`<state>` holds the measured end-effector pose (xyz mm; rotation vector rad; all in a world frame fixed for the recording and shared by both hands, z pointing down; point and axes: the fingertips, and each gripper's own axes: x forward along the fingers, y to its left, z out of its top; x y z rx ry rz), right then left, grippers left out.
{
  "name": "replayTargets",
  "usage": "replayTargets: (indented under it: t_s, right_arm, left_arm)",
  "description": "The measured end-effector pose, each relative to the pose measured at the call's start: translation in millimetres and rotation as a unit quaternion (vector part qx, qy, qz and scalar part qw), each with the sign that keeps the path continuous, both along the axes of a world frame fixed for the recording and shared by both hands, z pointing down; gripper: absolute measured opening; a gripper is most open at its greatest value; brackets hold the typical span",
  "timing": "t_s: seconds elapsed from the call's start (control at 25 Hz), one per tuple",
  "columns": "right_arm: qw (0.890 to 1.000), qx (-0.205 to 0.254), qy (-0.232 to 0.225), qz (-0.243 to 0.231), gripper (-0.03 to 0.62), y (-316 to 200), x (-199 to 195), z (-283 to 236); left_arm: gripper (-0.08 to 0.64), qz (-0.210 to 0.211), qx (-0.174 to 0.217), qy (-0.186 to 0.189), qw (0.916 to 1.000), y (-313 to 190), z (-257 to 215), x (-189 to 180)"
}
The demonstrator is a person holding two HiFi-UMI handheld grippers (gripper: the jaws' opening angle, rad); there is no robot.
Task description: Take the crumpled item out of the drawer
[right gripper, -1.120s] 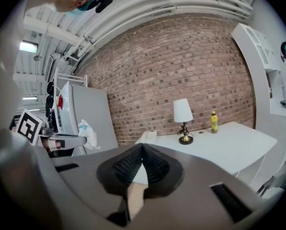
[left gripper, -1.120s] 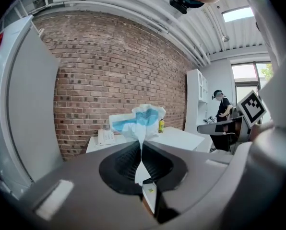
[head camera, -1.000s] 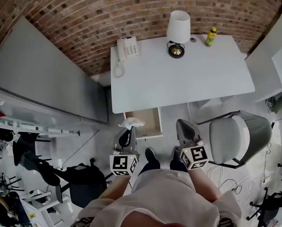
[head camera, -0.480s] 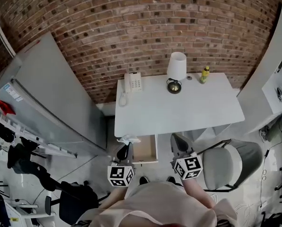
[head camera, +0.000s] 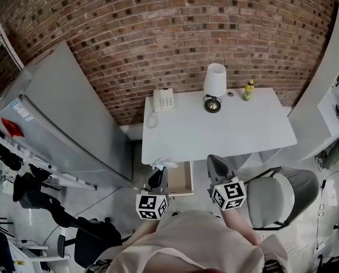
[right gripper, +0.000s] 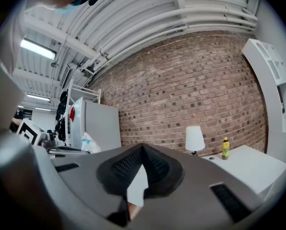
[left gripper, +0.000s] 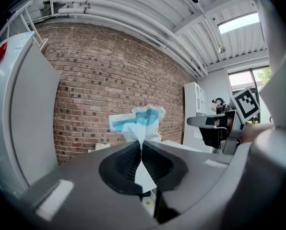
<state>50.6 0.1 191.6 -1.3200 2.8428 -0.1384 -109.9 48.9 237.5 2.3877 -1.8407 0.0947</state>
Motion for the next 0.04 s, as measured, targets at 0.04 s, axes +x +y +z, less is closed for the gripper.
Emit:
replayTargets:
  t_s: [0.04]
  right_arm:
    - [1.000,0.001,0.001,0.000,0.007,0.0,1.0,0.0]
  left_arm:
    - [0.015,0.002,0.002,0.000,1.0000,-1.1,-1.1,1.7]
